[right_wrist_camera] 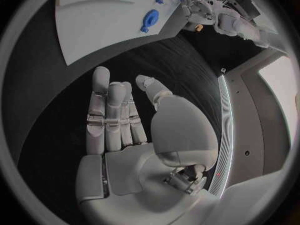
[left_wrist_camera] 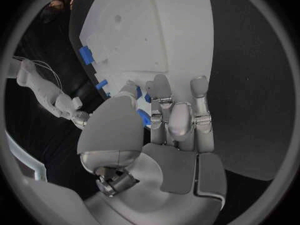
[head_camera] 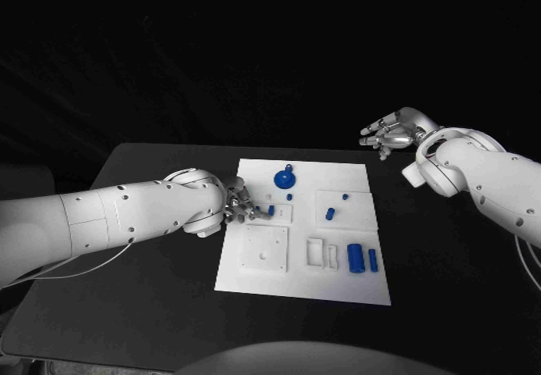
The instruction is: Assemble the parts on the task board
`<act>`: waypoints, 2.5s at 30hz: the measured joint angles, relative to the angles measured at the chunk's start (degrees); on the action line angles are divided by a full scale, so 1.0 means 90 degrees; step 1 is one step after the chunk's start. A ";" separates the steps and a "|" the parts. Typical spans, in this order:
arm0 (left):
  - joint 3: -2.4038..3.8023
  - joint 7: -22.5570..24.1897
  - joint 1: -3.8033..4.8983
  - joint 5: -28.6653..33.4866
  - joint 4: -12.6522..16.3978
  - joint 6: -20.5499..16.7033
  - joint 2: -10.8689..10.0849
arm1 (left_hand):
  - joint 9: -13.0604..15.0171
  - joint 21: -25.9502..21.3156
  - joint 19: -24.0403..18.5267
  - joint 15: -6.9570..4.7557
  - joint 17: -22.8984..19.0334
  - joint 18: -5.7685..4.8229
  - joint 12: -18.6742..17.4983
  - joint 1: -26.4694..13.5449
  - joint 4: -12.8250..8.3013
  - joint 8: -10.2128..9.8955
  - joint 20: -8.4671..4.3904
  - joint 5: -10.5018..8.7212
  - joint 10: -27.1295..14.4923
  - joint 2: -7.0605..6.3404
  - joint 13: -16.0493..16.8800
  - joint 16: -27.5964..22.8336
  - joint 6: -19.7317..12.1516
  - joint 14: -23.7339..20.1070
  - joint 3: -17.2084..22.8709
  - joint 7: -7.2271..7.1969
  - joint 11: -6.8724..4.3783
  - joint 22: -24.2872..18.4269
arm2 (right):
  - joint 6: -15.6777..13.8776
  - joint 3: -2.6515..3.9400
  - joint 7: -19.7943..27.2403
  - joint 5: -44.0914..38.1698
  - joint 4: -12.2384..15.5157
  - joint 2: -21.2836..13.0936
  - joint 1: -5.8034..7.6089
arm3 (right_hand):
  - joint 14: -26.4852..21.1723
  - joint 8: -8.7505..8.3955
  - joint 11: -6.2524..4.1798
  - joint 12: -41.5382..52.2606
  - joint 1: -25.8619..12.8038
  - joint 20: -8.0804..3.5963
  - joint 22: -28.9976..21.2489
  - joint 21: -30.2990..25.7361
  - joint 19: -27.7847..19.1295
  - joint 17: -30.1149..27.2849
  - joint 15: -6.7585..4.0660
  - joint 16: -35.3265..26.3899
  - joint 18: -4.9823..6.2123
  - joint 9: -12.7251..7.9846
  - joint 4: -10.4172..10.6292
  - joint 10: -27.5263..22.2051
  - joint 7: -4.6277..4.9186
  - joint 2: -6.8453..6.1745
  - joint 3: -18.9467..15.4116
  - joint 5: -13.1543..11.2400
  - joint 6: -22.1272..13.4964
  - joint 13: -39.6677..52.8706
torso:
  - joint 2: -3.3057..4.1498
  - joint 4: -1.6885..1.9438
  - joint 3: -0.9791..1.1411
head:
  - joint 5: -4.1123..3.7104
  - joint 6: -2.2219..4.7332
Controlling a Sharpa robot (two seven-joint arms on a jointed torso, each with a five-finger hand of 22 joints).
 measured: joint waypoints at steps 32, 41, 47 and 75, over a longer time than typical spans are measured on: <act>0.0081 0.0338 0.0225 0.0458 0.0376 0.0567 -0.0648 | -0.2860 -0.0433 -0.0057 0.0025 -0.0852 -0.0447 -0.0613 0.0332 -0.0828 -0.0101 -0.0352 0.1053 0.0014 0.0522 -0.0093 -0.0579 -0.1391 -0.0253 0.0072 0.0486 0.0199 0.0004 | 0.0002 0.0000 0.0001 0.0003 -0.0005 -0.0040 -0.0078 | 0.0000 0.0000 0.0000 0.0000 0.0000 0.0000 -0.0006 0.0000 0.0000 -0.0006 0.0000 0.0000 0.0000 0.0000 0.0000 0.0000 0.0000 0.0000 0.0000 0.0000 0.0000 -0.0004 | -0.0004 0.0002 -0.0001 | -0.0048 0.0093; 0.0230 0.0658 0.0720 0.1141 0.0380 0.0903 -0.0754 | -0.4229 -0.1346 -0.0433 0.0188 -0.2112 -0.0547 -0.1512 0.0337 -0.1262 -0.0086 -0.0269 0.1127 -0.0285 0.0903 -0.0304 -0.1487 -0.1922 -0.1013 -0.0237 0.0738 0.0380 -0.0377 | 0.0003 0.0000 0.0001 0.0008 -0.0050 -0.0019 -0.0087 | 0.0000 0.0000 0.0000 0.0000 0.0000 0.0000 -0.0014 0.0000 0.0000 -0.0006 0.0000 0.0000 0.0000 0.0000 0.0018 0.0000 0.0016 0.0000 -0.0018 0.0000 -0.0016 -0.0004 | -0.0005 0.0005 -0.0004 | -0.0063 0.0181; 0.0329 0.0919 0.0902 0.1326 0.0302 0.0922 -0.0684 | -0.4372 -0.1620 -0.0396 0.0215 -0.2375 -0.0546 -0.1925 0.0565 -0.1561 -0.0062 -0.0233 0.3063 -0.0406 0.1131 -0.0427 -0.1769 -0.1858 -0.1105 -0.0089 0.0710 0.0414 -0.0546 | 0.0010 0.0000 0.0008 0.0020 -0.0097 0.0000 -0.0094 | 0.0000 0.0000 0.0000 0.0000 0.0000 0.0000 -0.0014 0.0000 0.0000 -0.0006 0.0000 0.0000 0.0000 0.0000 0.0018 0.0000 0.0018 0.0000 -0.0018 0.0000 -0.0018 -0.0004 | -0.0005 -0.0005 -0.0001 | -0.0084 0.0222; 0.0210 0.1441 0.0867 0.1225 -0.0644 0.0475 0.0567 | -0.3448 -0.1653 -0.0249 0.0091 -0.2375 -0.0618 -0.1731 0.0186 -0.2263 0.0602 -0.0316 0.1027 -0.0319 0.0831 0.0167 -0.1404 -0.1989 -0.1093 0.1073 0.0585 0.0303 -0.0053 | 0.0021 0.0000 0.0026 0.0067 -0.0156 0.0123 -0.0100 | 0.0000 0.0000 0.0000 0.0000 -0.0027 0.0000 -0.0029 0.0000 0.0000 -0.0011 0.0000 -0.0026 0.0000 0.0000 0.0043 0.0000 0.0016 0.0027 -0.0043 0.0000 -0.0016 -0.0002 | 0.0004 -0.0015 0.0007 | -0.0158 0.0298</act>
